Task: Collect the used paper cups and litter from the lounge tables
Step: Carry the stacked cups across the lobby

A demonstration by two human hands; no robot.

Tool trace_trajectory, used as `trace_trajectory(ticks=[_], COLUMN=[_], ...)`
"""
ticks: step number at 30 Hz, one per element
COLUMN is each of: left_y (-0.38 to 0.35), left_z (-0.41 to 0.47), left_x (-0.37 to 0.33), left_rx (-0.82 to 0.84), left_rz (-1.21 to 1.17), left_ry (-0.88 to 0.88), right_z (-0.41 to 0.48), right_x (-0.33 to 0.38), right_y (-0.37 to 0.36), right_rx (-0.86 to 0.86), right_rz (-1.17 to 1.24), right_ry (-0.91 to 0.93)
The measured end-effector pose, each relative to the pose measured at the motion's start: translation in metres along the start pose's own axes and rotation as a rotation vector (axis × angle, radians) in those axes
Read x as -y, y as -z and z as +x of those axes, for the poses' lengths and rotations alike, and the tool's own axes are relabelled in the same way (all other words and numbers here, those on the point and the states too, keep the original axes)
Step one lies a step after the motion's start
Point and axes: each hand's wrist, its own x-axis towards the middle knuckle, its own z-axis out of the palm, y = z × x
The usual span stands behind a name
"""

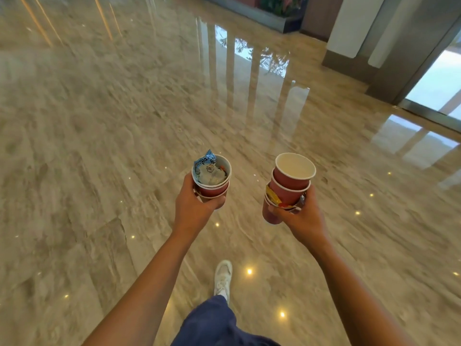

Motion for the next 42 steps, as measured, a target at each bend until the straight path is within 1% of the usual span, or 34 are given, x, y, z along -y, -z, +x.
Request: trace_trajectory(ticks=[8,13,19,26,29,34,42], left_y=[-0.042,-0.068,-0.105,-0.164,-0.191,-0.232,-0.276], left_z=[0.171,0.264,0.357,0.472,0.517,0.597,0.718], left_x=[-0.010,-0.017,-0.015,-0.015,-0.017,-0.025,-0.022], left_rx=[0.072,0.119,0.124,0.108,0.112,0.074,0.062], left_rz=[0.000,0.001,0.013,0.003,0.010,0.002,0.008], left_ry=[-0.035,-0.026,-0.001,0.004,0.012,0.010,0.026], right_z=[0.160,0.253,0.353,0.486,0.540,0.634,0.765], right_x=[0.024,0.033,0.032,0.030,0.035,0.043,0.046], right_y=[-0.025,-0.036,-0.040,-0.032,-0.025,-0.019,-0.028], right_rx=[-0.035,-0.048,-0.062,-0.059,-0.030,0.031,0.046], right_rz=[0.000,0.005,0.015,-0.015,-0.015,-0.058,-0.064], right_ry=[0.010,-0.007,-0.019,-0.019,-0.013,0.009,-0.007])
